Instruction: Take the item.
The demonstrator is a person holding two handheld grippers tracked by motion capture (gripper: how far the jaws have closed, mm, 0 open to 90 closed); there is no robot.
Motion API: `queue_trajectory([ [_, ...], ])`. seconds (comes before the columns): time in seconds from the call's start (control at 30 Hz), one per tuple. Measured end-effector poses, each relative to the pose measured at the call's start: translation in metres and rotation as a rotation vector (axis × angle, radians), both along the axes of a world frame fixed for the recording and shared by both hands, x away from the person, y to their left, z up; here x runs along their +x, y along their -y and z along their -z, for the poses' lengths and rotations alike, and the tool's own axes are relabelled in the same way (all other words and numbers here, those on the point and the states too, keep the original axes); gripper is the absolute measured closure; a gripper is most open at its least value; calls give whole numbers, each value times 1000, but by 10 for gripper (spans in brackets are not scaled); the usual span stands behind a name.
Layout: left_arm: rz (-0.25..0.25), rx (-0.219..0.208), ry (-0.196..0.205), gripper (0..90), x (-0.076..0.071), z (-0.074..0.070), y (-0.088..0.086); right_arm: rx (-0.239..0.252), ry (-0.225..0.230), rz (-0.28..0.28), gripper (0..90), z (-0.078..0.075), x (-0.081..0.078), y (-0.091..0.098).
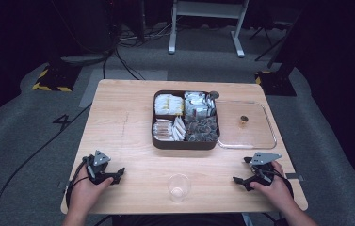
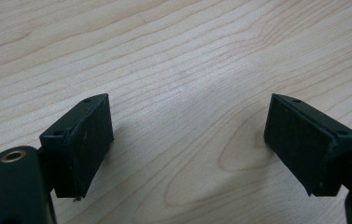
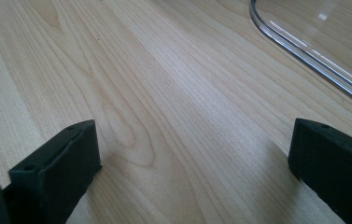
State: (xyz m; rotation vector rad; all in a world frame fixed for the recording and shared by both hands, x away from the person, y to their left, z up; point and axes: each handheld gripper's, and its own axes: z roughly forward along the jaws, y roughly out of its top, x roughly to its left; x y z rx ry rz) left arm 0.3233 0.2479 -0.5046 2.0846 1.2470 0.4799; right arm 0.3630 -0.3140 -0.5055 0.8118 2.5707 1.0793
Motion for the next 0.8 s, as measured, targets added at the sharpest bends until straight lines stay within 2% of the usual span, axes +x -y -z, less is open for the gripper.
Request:
queue_trajectory([
  [0.13, 5, 0, -7, 213, -2, -2, 0, 0, 0, 0, 23, 0, 0, 0],
  [0.17, 2, 6, -18, 267, -2, -4, 0, 0, 0, 0, 23, 0, 0, 0],
  [0.2, 1, 5, -21, 267, -3, -5, 0, 0, 0, 0, 23, 0, 0, 0],
  [0.23, -4, 0, -33, 310, -4, -8, 0, 0, 0, 0, 23, 0, 0, 0],
  [0.3, -14, -29, -22, 318, -6, -13, 1, 0, 1, 0, 23, 0, 0, 0],
  [0.37, -17, -52, -13, 331, -9, -25, 3, 0, 0, 0, 23, 0, 0, 0],
  [0.47, -13, -59, -14, 335, -11, -33, 6, 0, 1, 0, 23, 0, 0, 0],
  [0.53, -6, -60, -20, 339, -13, -45, 11, 0, 0, 0, 23, 0, 0, 0],
  [0.63, -20, -61, -39, 347, -14, -54, 15, 0, 0, 0, 23, 0, 0, 0],
  [0.7, -47, -56, -28, 359, -13, -62, 21, 0, 1, 0, 23, 0, 0, 0],
  [0.8, -49, -68, 4, 354, -10, -74, 31, 0, 0, 0, 23, 0, 0, 0],
])
